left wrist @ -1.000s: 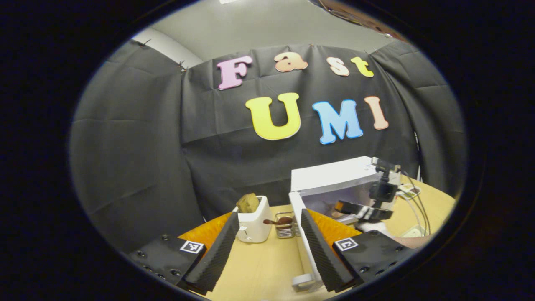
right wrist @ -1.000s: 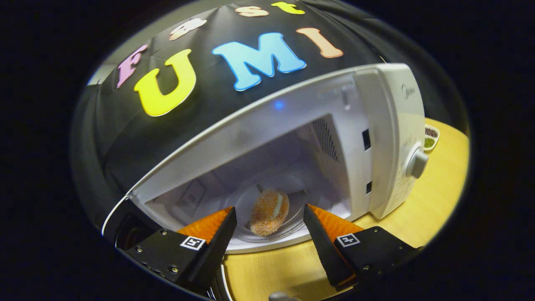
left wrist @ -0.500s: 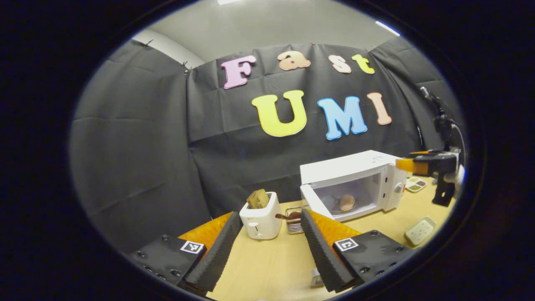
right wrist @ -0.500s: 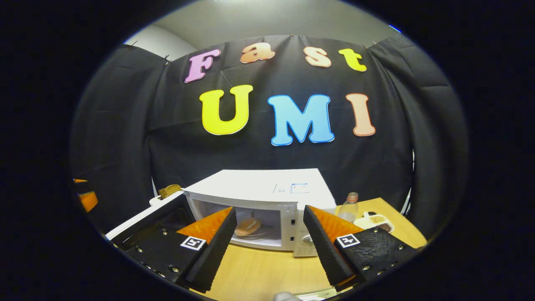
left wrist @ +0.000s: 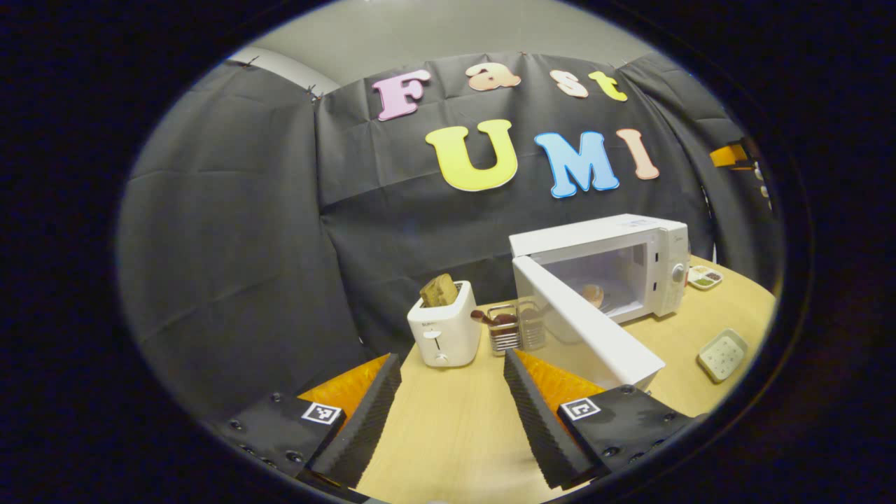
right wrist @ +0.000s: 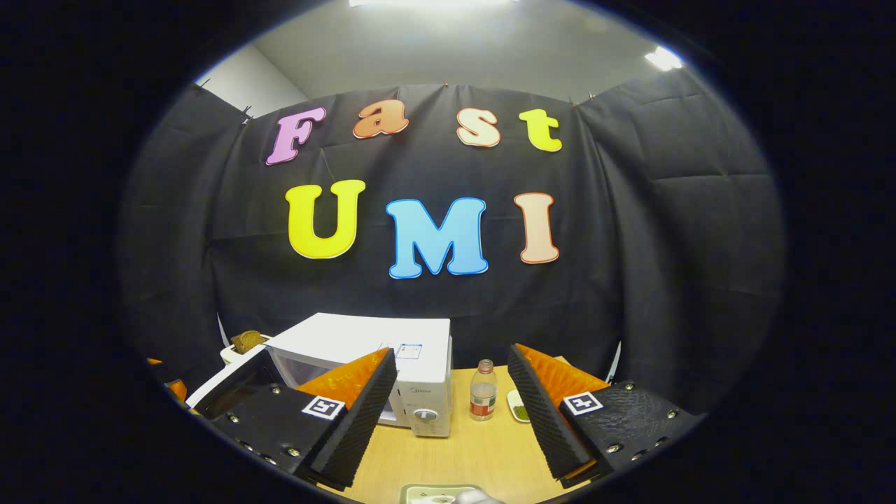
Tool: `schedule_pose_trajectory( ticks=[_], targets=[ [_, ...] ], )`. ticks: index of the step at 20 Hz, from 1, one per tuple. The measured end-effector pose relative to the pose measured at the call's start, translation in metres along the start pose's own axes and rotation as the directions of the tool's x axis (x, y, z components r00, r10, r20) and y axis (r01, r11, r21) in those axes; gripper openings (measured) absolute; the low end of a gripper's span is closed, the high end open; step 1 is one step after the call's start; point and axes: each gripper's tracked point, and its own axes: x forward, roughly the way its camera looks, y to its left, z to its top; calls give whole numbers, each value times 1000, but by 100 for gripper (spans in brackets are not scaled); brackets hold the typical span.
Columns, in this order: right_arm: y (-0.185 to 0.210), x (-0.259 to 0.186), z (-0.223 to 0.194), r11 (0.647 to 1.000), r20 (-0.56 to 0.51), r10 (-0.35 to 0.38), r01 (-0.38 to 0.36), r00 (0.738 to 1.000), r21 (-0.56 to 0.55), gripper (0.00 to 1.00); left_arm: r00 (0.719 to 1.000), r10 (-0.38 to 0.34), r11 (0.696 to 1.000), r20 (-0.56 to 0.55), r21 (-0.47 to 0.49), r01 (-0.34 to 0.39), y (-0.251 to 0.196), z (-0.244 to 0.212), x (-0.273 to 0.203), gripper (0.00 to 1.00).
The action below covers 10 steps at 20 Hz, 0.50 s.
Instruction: Open the microwave oven with the left hand, put the food in, and close the microwave oven.
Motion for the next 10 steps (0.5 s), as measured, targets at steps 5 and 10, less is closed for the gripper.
schedule_pose_trajectory(
  ticks=[5,10],
  targets=[
    [-24,-25,18,999,8,-40,40,999,20,98,997,-30,1000,-65,-2,30,-19,-41,7,100],
    [-46,-30,16,997,-1,-55,55,998,60,98,993,-73,997,-89,-1,73,-46,-47,-7,95]
  ],
)
